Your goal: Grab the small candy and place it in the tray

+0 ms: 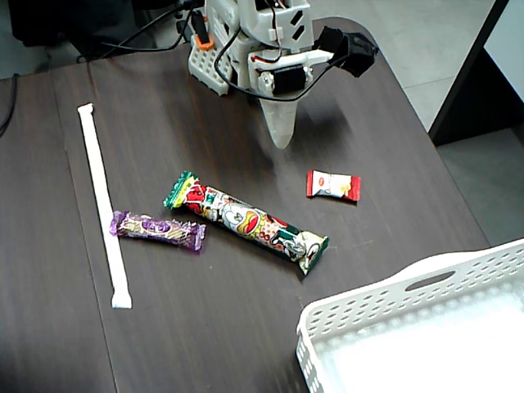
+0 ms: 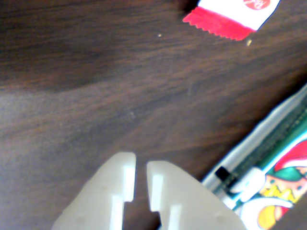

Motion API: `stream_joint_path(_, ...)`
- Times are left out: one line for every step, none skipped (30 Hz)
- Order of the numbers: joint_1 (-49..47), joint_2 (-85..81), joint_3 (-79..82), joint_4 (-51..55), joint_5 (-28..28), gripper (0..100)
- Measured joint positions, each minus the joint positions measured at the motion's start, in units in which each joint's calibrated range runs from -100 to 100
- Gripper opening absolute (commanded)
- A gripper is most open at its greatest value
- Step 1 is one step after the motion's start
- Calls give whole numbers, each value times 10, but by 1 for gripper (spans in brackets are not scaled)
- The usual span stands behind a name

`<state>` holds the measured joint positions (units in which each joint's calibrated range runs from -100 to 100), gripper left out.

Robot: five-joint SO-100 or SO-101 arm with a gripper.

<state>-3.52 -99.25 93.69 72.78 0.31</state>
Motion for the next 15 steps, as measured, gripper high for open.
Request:
stream_joint_path(0,0,0,0,0,1)
stream_joint_path(0,0,0,0,0,1)
stream_joint_path(0,0,0,0,0,1)
stream_joint_path(-2,0,0,0,0,1)
stream_joint_path(-5,0,0,0,-2,1)
stream_joint_path(-5,0,0,0,-2,1)
stream_joint_path(-5,0,0,0,-3,1)
stream_joint_path(-5,0,0,-1,-3,1)
stream_joint_path(-5,0,4,-9,-3,1)
stream_joint_path(-5,0,6,-16,-3,1)
stream_joint_path(-5,0,8,-26,-3,1)
stream_joint_path(-5,0,8,-36,-3,1)
stream_joint_path(-5,0,9,-46,-3,1)
stream_joint_path(-5,0,12,-59,-3,1)
stream_joint_path(-5,0,13,-73,-3,1)
